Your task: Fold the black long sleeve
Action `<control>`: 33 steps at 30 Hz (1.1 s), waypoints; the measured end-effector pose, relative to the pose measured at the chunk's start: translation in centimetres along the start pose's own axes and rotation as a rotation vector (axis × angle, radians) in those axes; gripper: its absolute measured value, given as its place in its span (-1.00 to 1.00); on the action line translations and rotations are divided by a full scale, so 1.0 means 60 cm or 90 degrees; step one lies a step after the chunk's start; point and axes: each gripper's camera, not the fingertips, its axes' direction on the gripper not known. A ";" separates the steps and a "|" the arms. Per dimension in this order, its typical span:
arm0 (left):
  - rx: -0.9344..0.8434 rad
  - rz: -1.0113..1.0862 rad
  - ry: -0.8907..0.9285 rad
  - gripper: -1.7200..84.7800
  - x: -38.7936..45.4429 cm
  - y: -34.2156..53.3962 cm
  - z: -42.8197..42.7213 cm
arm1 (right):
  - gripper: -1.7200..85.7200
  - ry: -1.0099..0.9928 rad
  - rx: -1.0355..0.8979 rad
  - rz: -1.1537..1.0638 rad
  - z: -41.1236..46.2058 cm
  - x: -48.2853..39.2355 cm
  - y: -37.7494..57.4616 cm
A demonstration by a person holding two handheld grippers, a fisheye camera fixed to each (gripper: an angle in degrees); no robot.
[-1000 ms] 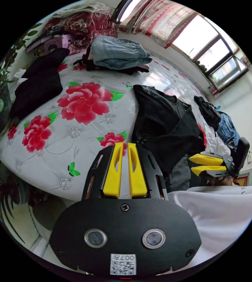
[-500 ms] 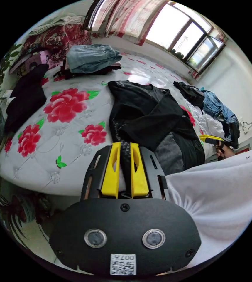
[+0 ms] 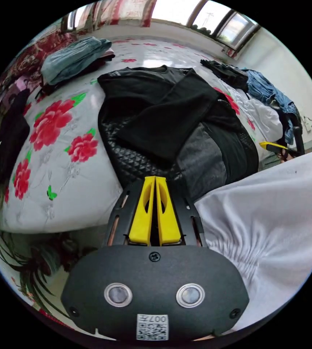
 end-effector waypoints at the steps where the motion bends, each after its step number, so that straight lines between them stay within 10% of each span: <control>1: 0.010 -0.033 0.034 -0.97 -0.013 0.023 -0.009 | -0.77 0.002 -0.009 0.016 0.000 0.024 0.013; 9: -0.016 -0.250 -0.011 -0.80 -0.063 0.107 0.011 | -0.77 0.040 -0.069 -0.002 0.007 0.088 0.047; 17: 0.099 0.104 -0.062 -0.80 0.114 -0.075 0.022 | -0.77 -0.022 -0.044 -0.252 0.071 -0.051 -0.089; 27: 0.011 0.114 0.045 -0.91 0.135 -0.061 0.053 | -0.76 0.018 -0.051 -0.135 0.049 0.104 0.013; 33: 0.050 -0.123 -0.031 -0.80 0.060 0.058 -0.004 | -0.73 0.021 -0.103 -0.024 0.034 0.245 0.095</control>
